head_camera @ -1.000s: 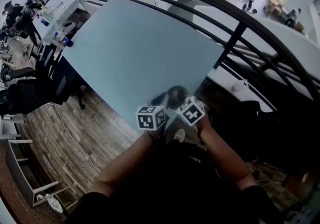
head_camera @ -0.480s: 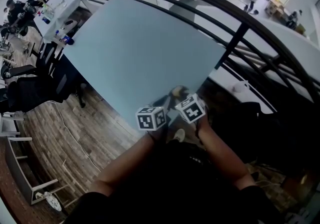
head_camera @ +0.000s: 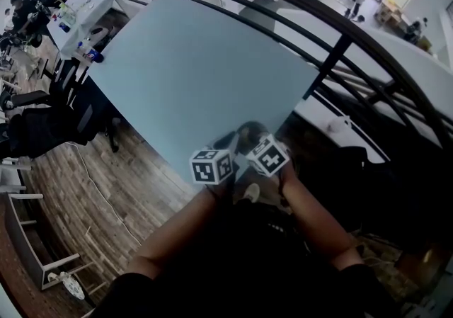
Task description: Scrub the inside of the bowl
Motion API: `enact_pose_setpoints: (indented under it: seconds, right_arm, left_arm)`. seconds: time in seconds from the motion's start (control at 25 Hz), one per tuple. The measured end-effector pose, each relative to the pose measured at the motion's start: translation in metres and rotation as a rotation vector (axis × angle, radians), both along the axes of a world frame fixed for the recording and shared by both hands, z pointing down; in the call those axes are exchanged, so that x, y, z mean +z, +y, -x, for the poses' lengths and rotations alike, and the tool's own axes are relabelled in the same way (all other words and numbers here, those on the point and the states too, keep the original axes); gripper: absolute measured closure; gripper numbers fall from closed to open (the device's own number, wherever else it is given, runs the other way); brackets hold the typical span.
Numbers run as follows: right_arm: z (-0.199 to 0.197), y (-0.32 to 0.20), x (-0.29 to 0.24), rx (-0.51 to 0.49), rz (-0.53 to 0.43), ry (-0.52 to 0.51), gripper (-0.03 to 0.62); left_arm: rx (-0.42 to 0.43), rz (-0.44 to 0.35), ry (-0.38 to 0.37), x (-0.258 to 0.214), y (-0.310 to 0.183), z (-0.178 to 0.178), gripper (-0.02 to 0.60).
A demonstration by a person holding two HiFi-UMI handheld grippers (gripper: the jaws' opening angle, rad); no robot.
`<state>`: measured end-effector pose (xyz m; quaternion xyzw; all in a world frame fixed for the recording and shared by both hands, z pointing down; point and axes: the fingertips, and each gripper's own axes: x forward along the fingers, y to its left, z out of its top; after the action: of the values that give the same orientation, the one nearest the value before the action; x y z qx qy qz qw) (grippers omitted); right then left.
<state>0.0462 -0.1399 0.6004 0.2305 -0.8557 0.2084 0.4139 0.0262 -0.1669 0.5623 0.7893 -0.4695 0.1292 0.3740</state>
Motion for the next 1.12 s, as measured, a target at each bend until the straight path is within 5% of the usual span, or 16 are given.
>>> enact_pose_setpoints:
  seconds: [0.32, 0.56, 1.12]
  right_arm:
    - [-0.016, -0.018, -0.006, 0.221, 0.028, -0.102, 0.522]
    - [-0.014, -0.021, -0.01, 0.149, -0.008, -0.043, 0.522]
    - [-0.019, -0.03, -0.003, 0.335, 0.065, -0.129, 0.522]
  left_arm:
    - [-0.041, -0.051, -0.006, -0.008, -0.007, 0.001, 0.555]
    - [0.015, -0.038, -0.012, -0.005, -0.003, -0.016, 0.556]
    - [-0.081, -0.073, 0.0, -0.01, -0.007, 0.012, 0.551]
